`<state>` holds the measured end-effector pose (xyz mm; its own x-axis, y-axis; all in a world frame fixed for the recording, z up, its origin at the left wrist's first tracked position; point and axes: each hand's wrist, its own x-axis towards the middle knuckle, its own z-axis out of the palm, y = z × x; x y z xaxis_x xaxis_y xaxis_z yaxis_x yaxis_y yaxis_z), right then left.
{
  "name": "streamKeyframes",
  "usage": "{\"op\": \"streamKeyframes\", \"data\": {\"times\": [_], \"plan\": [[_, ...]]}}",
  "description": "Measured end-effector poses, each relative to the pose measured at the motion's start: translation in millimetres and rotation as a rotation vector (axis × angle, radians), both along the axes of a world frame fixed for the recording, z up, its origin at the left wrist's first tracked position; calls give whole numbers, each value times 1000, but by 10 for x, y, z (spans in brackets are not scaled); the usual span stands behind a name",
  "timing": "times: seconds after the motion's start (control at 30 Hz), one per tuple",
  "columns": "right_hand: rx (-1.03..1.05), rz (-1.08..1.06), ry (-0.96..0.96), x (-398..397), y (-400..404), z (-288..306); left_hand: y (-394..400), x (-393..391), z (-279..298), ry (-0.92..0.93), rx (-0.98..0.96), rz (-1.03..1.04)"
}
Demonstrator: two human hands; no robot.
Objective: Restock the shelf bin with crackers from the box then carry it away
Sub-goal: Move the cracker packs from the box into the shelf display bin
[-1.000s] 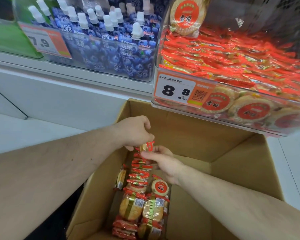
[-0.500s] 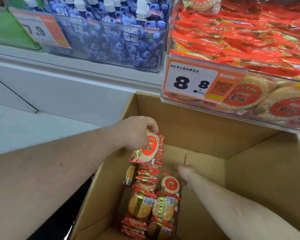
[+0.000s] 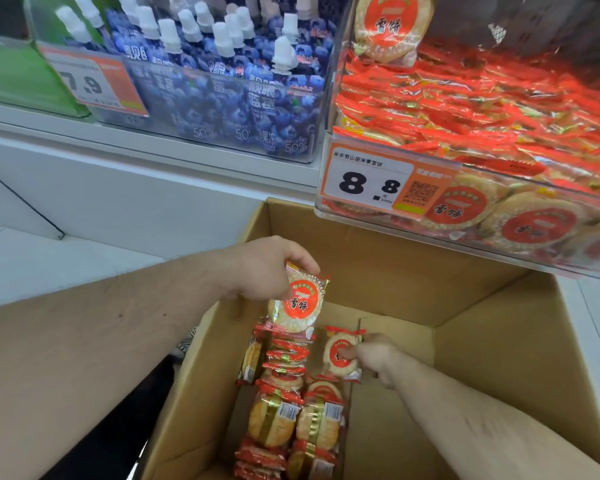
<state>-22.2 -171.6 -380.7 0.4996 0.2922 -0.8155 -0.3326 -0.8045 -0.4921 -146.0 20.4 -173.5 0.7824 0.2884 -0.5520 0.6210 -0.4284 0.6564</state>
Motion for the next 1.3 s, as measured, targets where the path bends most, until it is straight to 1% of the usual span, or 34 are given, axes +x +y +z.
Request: {"op": "streamKeyframes", "data": {"times": [0.1,0.2,0.27,0.4,0.53,0.63,0.73,0.83,0.97,1.07,1.13,1.17,1.23,1.3], "plan": [[69,237,-21,245,-101,627,-9,-29,80,-33,-42,1],[153,387,78,389,-281,1355,-45,-44,212,-57,-104,8],[254,394,143,367,-399,1800,-91,-49,309,-87,-132,8],[586,314,221,190,-539,2400,-220,-42,531,-201,-160,10],[763,213,99,-30,-506,2718,-387,-56,733,-334,-245,8],[778,135,-60,-140,-459,2854,-507,-94,848,-414,-324,-6],[792,75,-157,-164,-453,2902,-583,-125,957,-449,-378,7],[796,59,-182,-155,-463,2960,-602,-120,1049,-480,-443,34],[812,43,-169,-140,-465,3063,-626,-85,1146,-499,-565,58],[877,40,-193,-140,-462,3222,-620,-79,1269,-587,-615,73],[930,13,-261,-96,-435,3397,-566,-68,1366,-727,-569,139],[954,-14,-309,-42,-401,3490,-524,-57,1405,-820,-484,205],[982,-54,-433,89,-281,3689,-432,-6,1434,-994,-267,407],[980,-59,-561,267,-90,3829,-345,76,1396,-1083,-145,599]]}}
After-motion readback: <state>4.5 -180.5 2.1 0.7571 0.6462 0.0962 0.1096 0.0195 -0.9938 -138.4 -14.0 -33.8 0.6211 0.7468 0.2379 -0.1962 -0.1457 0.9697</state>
